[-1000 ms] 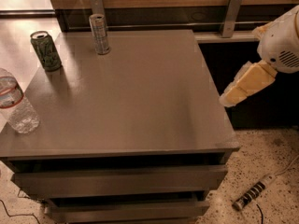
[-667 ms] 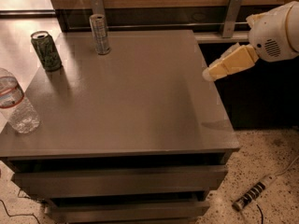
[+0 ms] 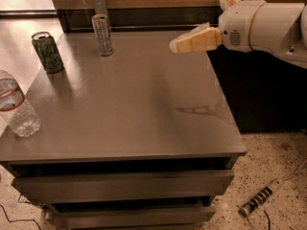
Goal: Move redbull can near water bottle
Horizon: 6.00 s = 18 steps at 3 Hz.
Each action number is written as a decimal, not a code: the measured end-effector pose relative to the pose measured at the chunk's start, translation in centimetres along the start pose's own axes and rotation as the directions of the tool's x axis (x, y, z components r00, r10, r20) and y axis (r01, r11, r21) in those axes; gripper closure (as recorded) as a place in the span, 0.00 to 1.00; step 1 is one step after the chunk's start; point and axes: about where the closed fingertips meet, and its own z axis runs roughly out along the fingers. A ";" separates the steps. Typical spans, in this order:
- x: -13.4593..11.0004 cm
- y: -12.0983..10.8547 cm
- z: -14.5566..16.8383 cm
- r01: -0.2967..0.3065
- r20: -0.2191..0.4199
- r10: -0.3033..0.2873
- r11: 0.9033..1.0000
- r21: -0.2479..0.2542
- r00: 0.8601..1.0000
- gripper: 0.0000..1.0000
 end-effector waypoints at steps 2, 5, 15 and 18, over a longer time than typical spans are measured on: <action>-0.2 -0.2 1.4 -0.020 0.017 0.021 1.000 -0.014 1.000 0.00; -1.6 2.2 15.7 -0.116 0.101 0.124 0.990 -0.078 0.987 0.00; 1.2 7.1 37.9 -0.200 0.160 0.251 0.939 -0.280 0.955 0.95; -1.3 8.3 34.6 -0.178 0.181 0.239 0.938 -0.299 0.954 1.00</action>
Offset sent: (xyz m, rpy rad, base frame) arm 0.0261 0.0140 -0.0032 0.0596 0.0097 0.0222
